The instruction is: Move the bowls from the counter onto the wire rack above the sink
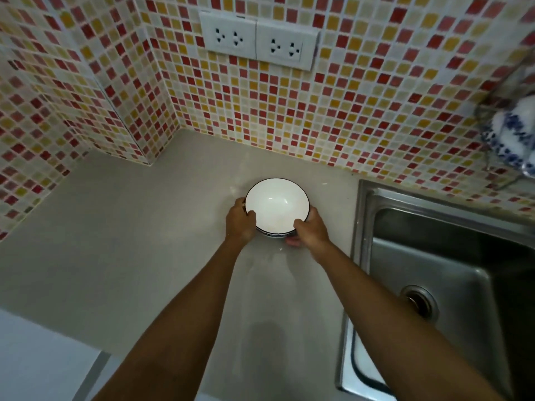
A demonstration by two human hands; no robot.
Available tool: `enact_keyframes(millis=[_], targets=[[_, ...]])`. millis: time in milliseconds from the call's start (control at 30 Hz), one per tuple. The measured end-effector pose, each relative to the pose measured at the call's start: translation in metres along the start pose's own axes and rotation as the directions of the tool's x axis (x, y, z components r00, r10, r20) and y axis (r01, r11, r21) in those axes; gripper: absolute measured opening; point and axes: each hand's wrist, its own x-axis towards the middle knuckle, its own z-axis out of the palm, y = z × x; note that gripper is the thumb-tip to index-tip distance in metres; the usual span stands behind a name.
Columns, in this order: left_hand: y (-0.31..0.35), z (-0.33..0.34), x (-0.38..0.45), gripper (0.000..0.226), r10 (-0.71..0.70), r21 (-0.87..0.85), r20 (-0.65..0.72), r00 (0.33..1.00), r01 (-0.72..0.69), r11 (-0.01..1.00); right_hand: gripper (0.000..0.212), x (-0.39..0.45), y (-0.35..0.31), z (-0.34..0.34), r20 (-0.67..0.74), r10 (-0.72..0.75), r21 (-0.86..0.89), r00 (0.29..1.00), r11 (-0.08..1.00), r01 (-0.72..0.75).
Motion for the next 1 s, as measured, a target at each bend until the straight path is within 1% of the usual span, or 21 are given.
enact_keyframes(millis=[133, 267, 333, 400, 467, 600, 667, 733, 800, 867, 900, 933, 1000], targets=[[0.008, 0.016, -0.028, 0.036, -0.101, -0.11, 0.103, 0.99, 0.113, 0.988, 0.055, -0.027, 0.014, -0.034, 0.027, -0.002, 0.053, 1.0, 0.999, 0.0], [0.032, 0.043, -0.065, 0.039, -0.15, -0.31, 0.273, 0.95, 0.234, 0.921, 0.052, -0.057, 0.02, -0.079, 0.001, -0.008, 0.131, 1.0, 0.991, 0.008], [0.051, 0.055, -0.086, 0.043, -0.144, -0.349, 0.355, 0.924, 0.274, 0.896, 0.052, -0.071, 0.02, -0.105, -0.032, -0.008, 0.157, 0.999, 0.987, 0.013], [0.07, 0.069, -0.11, 0.051, -0.103, -0.341, 0.413, 0.905, 0.259, 0.904, 0.054, -0.088, 0.02, -0.135, -0.054, -0.015, 0.178, 0.998, 0.984, 0.025], [0.088, 0.083, -0.127, 0.055, -0.033, -0.348, 0.439, 0.898, 0.203, 0.915, 0.054, -0.105, 0.018, -0.163, -0.077, -0.026, 0.183, 0.997, 0.982, 0.04], [0.134, 0.112, -0.167, 0.056, 0.162, -0.345, 0.489, 0.857, 0.02, 0.938, 0.056, -0.139, 0.013, -0.219, -0.153, -0.074, 0.191, 0.985, 0.976, 0.103], [0.152, 0.123, -0.182, 0.063, 0.24, -0.368, 0.489, 0.838, -0.05, 0.928, 0.05, -0.15, 0.008, -0.242, -0.187, -0.1, 0.171, 0.977, 0.976, 0.133], [0.166, 0.136, -0.194, 0.07, 0.267, -0.419, 0.481, 0.835, -0.049, 0.907, 0.04, -0.16, 0.001, -0.265, -0.211, -0.102, 0.199, 0.972, 0.969, 0.145], [0.18, 0.146, -0.203, 0.068, 0.27, -0.467, 0.458, 0.847, -0.029, 0.884, 0.036, -0.172, -0.011, -0.286, -0.241, -0.112, 0.228, 0.964, 0.959, 0.168], [0.193, 0.154, -0.213, 0.066, 0.262, -0.479, 0.438, 0.86, -0.023, 0.878, 0.033, -0.186, -0.022, -0.308, -0.311, -0.191, 0.164, 0.931, 0.954, 0.251], [0.198, 0.158, -0.217, 0.066, 0.258, -0.48, 0.435, 0.863, -0.02, 0.877, 0.033, -0.192, -0.025, -0.32, -0.368, -0.253, 0.092, 0.895, 0.948, 0.306], [0.201, 0.162, -0.22, 0.069, 0.25, -0.476, 0.436, 0.864, -0.015, 0.879, 0.035, -0.196, -0.027, -0.332, -0.428, -0.325, 0.008, 0.843, 0.932, 0.364], [0.208, 0.167, -0.226, 0.076, 0.251, -0.469, 0.437, 0.864, -0.019, 0.883, 0.035, -0.201, -0.029, -0.354, -0.511, -0.479, -0.163, 0.713, 0.869, 0.467]])
